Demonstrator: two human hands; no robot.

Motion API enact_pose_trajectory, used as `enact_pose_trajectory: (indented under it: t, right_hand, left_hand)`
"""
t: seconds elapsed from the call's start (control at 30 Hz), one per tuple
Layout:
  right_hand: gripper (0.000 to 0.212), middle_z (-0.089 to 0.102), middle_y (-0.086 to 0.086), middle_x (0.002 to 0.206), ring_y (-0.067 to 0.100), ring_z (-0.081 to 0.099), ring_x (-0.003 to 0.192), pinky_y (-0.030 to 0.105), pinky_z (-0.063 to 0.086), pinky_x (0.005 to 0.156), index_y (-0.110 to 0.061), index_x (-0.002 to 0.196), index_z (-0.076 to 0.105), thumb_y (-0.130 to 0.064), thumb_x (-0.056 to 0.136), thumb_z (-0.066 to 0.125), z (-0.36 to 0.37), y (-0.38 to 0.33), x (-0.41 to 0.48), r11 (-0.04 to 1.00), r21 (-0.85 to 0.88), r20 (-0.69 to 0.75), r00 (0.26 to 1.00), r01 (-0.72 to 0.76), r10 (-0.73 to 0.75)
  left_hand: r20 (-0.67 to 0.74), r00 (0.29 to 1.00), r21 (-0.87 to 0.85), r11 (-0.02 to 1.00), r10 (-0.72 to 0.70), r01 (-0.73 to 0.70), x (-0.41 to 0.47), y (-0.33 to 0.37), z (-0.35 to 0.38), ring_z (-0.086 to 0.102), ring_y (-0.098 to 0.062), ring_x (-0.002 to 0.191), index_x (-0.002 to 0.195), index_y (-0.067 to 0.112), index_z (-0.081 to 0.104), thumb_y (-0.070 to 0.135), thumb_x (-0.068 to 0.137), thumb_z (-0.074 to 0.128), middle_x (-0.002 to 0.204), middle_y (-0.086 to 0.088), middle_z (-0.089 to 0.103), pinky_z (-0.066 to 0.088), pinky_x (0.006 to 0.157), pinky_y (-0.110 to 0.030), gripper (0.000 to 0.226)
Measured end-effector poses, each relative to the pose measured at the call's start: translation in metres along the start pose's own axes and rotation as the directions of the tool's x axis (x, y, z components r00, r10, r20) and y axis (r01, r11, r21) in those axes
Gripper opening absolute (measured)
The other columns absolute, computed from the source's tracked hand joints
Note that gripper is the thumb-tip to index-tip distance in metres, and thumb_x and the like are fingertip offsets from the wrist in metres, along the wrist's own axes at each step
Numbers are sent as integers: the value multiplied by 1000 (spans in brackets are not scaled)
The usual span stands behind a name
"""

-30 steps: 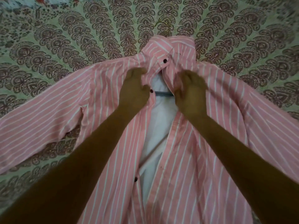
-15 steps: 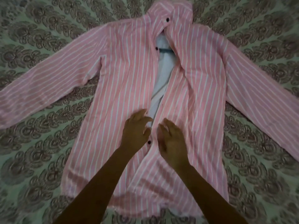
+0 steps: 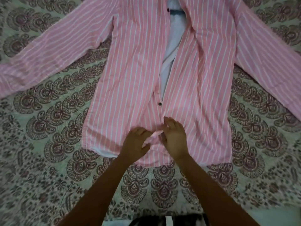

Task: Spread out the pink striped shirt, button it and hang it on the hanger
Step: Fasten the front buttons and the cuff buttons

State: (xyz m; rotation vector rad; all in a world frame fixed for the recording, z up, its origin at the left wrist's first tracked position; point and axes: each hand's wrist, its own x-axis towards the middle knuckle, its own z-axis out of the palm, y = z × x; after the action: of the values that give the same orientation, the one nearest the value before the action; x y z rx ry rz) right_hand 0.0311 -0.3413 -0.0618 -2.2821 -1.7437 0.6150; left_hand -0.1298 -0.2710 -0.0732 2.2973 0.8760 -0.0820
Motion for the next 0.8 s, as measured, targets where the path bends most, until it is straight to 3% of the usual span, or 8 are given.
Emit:
enact_pose_trajectory:
  t: [0.1, 0.2, 0.27, 0.33, 0.4, 0.5, 0.63, 0.8]
  right_hand:
    - [29, 61, 15, 118, 27, 55, 105, 37, 46, 90, -11, 91, 63, -24, 70, 47, -15, 10, -9, 981, 139, -3, 991, 134, -135]
    - [29, 62, 11, 119, 23, 55, 109, 38, 44, 95, -12, 88, 64, -26, 68, 47, -27, 19, -27, 952, 124, 80, 953, 280, -291]
    - [31, 64, 9, 119, 22, 59, 108, 39, 43, 96, -16, 89, 64, -29, 68, 46, -27, 22, -41, 930, 91, 171, 915, 356, -366]
    - [34, 63, 10, 120, 23, 62, 107, 39, 44, 95, -16, 91, 63, -32, 67, 46, -23, 24, -50, 920, 72, 232, 891, 384, -390]
    - [37, 62, 13, 122, 26, 62, 106, 39, 45, 92, -15, 94, 60, -36, 67, 47, -21, 25, -55, 928, 59, 273, 889, 367, -369]
    - [38, 58, 17, 125, 30, 60, 107, 40, 45, 90, -18, 92, 50, -45, 65, 49, -19, 21, -63, 943, 93, 278, 901, 320, -333]
    - [32, 61, 18, 119, 29, 64, 95, 36, 48, 84, -19, 84, 38, -39, 61, 46, -24, 6, -76, 941, 110, 194, 922, 319, -335]
    - [39, 65, 12, 113, 26, 64, 99, 38, 49, 88, -12, 84, 64, -37, 55, 57, -31, -6, -73, 909, -58, 158, 903, 413, -400]
  left_hand:
    - [26, 997, 141, 987, 77, -80, -18, 1, 7, 42, -19, 100, 112, 23, 48, 62, 68, 50, 106, -2, 53, 37, 82, -34, 58]
    - [143, 980, 272, 947, 136, -171, -31, 4, 11, 37, -18, 111, 119, 34, 50, 75, 64, 44, 120, 1, 41, 27, 85, -32, 69]
    - [125, 980, 299, 936, 154, -185, -36, 8, 14, 44, -18, 111, 111, 38, 57, 60, 68, 50, 119, 3, 49, 29, 88, -32, 48]
    - [66, 985, 267, 949, 157, -169, -38, 13, 16, 59, -21, 95, 92, 31, 65, 36, 73, 51, 101, 3, 62, 37, 82, -34, 24]
    - [28, 992, 146, 981, 126, -129, -41, 15, 15, 62, -23, 84, 84, 21, 67, 25, 78, 48, 89, 2, 67, 44, 76, -35, 20]
    - [-16, 999, -61, 997, 49, -50, -50, 14, 3, 62, -17, 82, 88, 16, 67, 27, 86, 45, 91, 2, 68, 44, 73, -28, 24]
    - [-88, 994, -168, 983, 60, -74, -71, 20, -22, 62, -13, 86, 88, 10, 66, 29, 90, 44, 92, -1, 69, 47, 75, -28, 29]
    - [-17, 988, -20, 988, 152, -152, -86, 18, -32, 56, -13, 86, 86, 16, 60, 24, 85, 47, 95, 2, 63, 44, 75, -33, 15]
